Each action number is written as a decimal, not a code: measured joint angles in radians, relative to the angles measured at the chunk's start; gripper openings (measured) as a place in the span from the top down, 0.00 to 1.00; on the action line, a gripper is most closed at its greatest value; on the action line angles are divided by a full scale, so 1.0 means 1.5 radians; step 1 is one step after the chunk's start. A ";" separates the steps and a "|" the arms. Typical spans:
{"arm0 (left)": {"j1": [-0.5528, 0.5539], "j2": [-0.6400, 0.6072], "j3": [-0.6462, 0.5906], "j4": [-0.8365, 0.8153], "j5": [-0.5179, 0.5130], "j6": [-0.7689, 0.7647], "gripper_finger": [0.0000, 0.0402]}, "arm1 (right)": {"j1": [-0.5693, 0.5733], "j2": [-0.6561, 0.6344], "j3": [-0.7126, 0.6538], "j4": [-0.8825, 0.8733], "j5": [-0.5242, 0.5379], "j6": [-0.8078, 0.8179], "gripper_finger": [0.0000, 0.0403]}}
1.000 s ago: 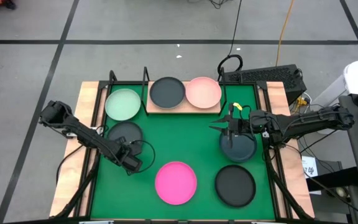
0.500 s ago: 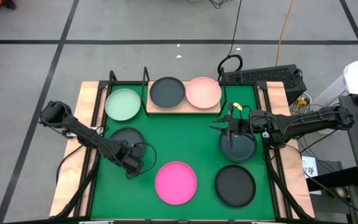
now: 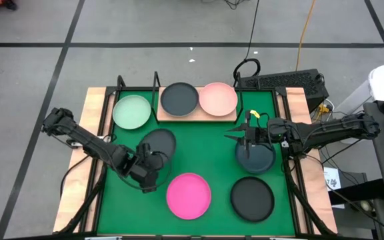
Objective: Place and stack plates onto a shelf
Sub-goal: Stack the left black plate on top of the light orange plate on the shelf
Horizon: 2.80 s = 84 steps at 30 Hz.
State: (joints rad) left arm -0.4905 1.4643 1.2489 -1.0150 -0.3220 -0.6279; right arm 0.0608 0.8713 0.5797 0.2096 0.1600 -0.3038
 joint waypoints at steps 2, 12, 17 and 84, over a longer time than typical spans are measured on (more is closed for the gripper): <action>0.011 0.000 0.010 0.004 -0.024 0.043 0.98 | 0.000 0.000 0.000 0.000 0.000 0.000 0.84; 0.186 0.000 0.017 0.124 -0.048 0.423 0.98 | 0.000 0.000 0.000 0.003 0.000 -0.001 0.84; 0.304 0.000 0.017 0.253 -0.031 0.631 0.98 | 0.000 0.000 0.000 0.004 0.000 0.001 0.84; 0.577 0.298 0.017 0.749 0.289 0.982 0.93 | 0.000 -0.071 0.000 0.157 0.000 0.022 0.84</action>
State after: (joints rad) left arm 0.3743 1.9114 1.2747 0.1089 0.1120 0.8456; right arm 0.0608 0.7650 0.5797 0.4446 0.1604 -0.2709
